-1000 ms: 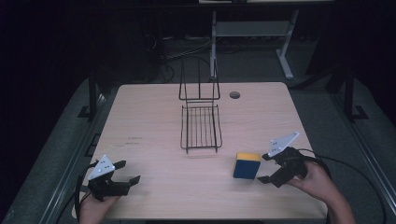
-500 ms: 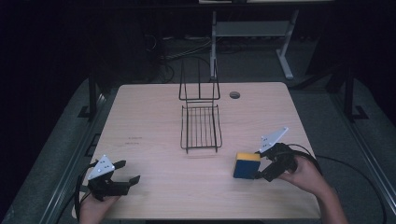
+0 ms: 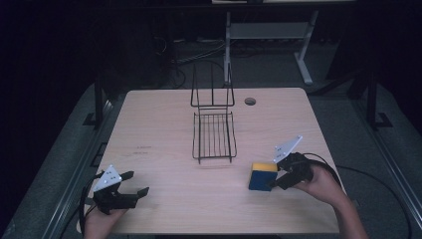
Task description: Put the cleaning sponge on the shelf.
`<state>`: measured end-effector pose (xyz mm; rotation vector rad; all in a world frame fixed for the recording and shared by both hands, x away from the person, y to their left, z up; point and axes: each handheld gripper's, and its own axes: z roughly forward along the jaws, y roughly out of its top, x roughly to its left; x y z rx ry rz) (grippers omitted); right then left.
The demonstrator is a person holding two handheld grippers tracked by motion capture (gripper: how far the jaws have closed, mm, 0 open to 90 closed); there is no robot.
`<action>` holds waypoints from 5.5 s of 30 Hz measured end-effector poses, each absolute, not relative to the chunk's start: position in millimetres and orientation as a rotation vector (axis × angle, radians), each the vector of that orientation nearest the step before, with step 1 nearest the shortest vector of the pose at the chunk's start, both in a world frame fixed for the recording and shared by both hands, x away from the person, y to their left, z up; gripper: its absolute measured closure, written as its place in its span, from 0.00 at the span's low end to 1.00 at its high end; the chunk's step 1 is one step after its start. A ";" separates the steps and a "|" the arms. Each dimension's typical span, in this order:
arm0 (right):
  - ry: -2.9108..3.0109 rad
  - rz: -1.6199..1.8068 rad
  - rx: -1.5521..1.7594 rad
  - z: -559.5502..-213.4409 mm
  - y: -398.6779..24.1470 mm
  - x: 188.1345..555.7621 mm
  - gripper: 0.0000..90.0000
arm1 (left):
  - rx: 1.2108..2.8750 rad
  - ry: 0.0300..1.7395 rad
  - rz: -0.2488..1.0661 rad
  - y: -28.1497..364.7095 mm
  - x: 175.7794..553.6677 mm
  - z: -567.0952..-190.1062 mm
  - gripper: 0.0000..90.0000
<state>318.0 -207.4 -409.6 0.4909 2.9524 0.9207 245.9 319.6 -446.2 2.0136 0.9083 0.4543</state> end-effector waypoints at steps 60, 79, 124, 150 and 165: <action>2.943 1.029 0.283 -368.2 -151.1 347.0 0.62 | 2.016 0.900 0.458 319.3 246.3 -444.7 0.18; 2.947 1.043 0.242 -359.9 -130.1 363.3 0.62 | 2.008 0.905 0.457 321.7 245.5 -443.8 0.18; 2.907 1.070 0.326 -357.8 -112.1 426.0 0.62 | 2.009 0.904 0.464 322.8 244.3 -443.6 0.18; 2.895 1.049 0.391 -360.3 -108.2 455.1 0.62 | 2.006 0.902 0.460 323.4 244.4 -443.7 0.18; 2.904 1.030 0.409 -373.9 -103.4 464.3 0.61 | 2.006 0.903 0.461 324.2 244.4 -443.6 0.18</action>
